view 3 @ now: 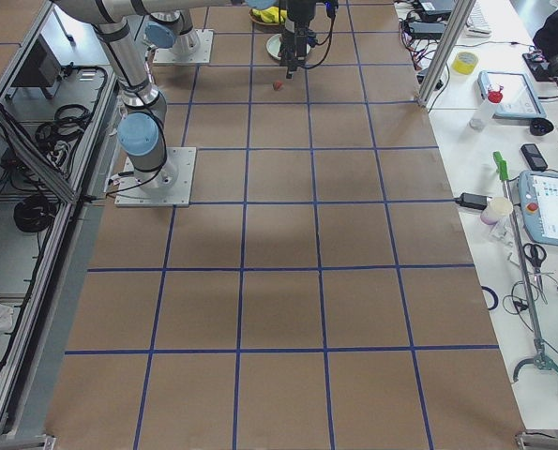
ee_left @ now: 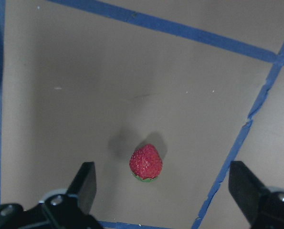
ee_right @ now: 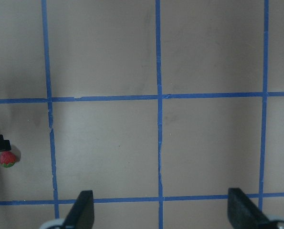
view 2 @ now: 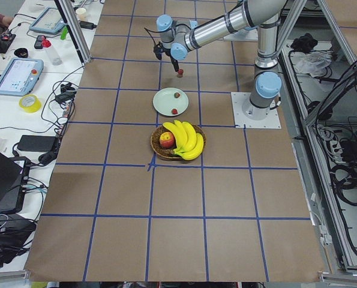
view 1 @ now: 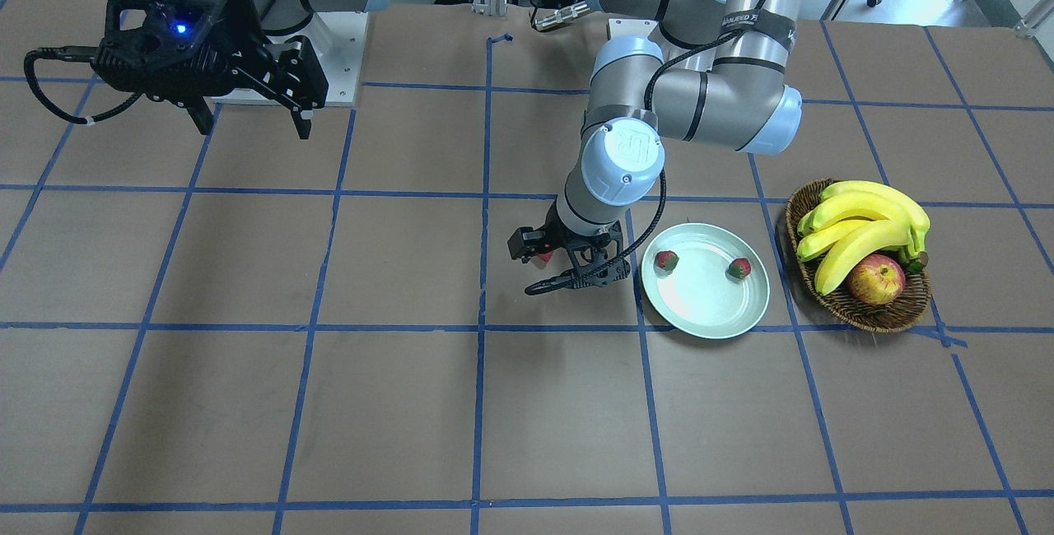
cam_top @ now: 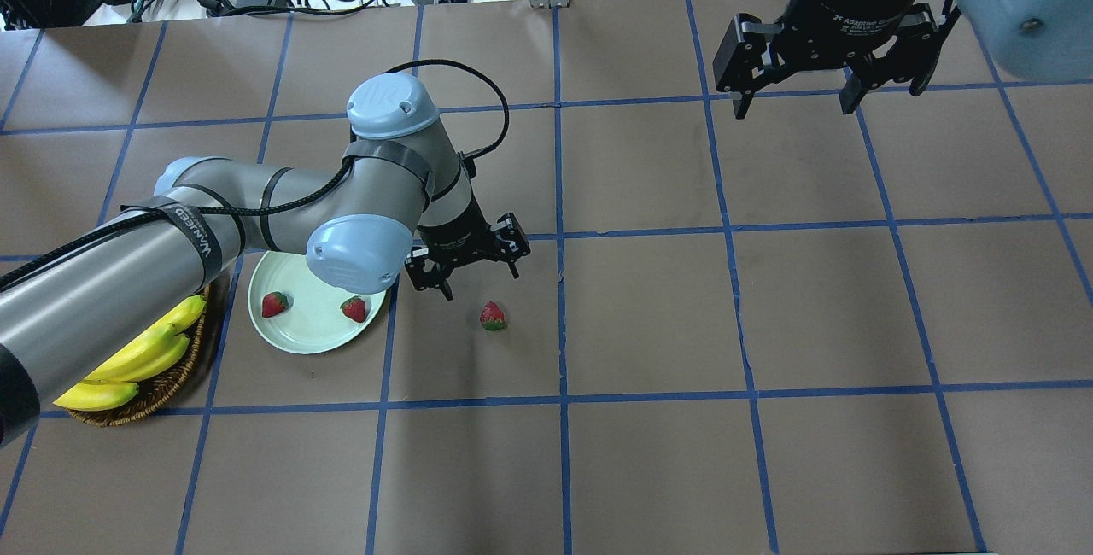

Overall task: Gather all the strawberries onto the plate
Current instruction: 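Grasp the strawberry beside the plate with the left gripper while the right rises away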

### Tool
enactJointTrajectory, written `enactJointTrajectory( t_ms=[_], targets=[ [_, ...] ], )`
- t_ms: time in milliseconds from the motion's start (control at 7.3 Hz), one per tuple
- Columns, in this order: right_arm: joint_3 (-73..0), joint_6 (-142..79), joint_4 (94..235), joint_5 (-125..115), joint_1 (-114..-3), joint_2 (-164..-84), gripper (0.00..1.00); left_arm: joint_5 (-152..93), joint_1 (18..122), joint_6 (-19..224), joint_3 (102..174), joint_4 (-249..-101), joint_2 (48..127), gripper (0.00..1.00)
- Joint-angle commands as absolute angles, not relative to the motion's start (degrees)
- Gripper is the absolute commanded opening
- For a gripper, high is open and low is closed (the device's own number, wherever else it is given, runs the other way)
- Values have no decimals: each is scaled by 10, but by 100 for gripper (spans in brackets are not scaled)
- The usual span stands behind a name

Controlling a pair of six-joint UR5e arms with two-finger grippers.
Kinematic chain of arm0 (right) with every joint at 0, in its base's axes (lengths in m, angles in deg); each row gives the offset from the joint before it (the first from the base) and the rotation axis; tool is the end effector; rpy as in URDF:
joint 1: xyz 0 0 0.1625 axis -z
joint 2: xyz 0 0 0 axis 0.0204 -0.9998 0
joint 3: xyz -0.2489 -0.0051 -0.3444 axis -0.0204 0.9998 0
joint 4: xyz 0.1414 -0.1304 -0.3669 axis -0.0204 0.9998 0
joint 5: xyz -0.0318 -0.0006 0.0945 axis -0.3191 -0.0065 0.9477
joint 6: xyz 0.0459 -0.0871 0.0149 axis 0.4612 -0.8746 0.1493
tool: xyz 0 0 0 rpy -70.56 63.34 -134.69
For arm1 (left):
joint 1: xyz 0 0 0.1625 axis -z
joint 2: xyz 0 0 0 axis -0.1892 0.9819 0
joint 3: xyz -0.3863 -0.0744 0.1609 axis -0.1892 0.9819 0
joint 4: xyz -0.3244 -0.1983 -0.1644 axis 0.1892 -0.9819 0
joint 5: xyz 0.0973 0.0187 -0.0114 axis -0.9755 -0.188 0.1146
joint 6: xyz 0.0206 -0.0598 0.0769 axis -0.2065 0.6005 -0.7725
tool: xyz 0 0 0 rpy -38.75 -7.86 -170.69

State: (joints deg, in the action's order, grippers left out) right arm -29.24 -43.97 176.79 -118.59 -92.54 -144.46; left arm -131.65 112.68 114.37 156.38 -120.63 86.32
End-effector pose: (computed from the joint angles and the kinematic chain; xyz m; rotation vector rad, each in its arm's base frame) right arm 0.1637 -0.4845 0.5248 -0.0118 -3.1320 0.0940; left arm -0.2538 -0.4845 0.2105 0.4068 -2.9984 -0.3290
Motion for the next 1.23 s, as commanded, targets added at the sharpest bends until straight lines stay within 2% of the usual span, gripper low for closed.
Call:
enactJointTrajectory(
  t_ms=[0,137,274,411,548,685,822,1096],
  targets=[
    [-296,-461,1786,-1178,-923,-1448,100,-1317,1136,1144,1584,-1205,879,94],
    [-296,-476,1788,-1177,-925,-1445,100,-1317,1136,1145,1591,-1205,884,94],
    [-296,-474,1787,-1178,-923,-1444,100,-1315,1136,1146,1592,-1205,887,90],
    [-298,-474,1786,-1171,-926,-1444,100,-1312,1137,1147,1592,-1205,889,76],
    [-300,-474,1787,-1171,-925,-1445,100,-1311,1137,1149,1592,-1205,890,51],
    [-301,-473,1787,-1170,-923,-1444,100,-1310,1137,1148,1593,-1206,890,30],
    [-304,-473,1786,-1172,-923,-1445,100,-1311,1137,1147,1592,-1206,891,2],
    [-307,-471,1786,-1171,-924,-1445,100,-1312,1137,1143,1586,-1203,884,0]
  ],
)
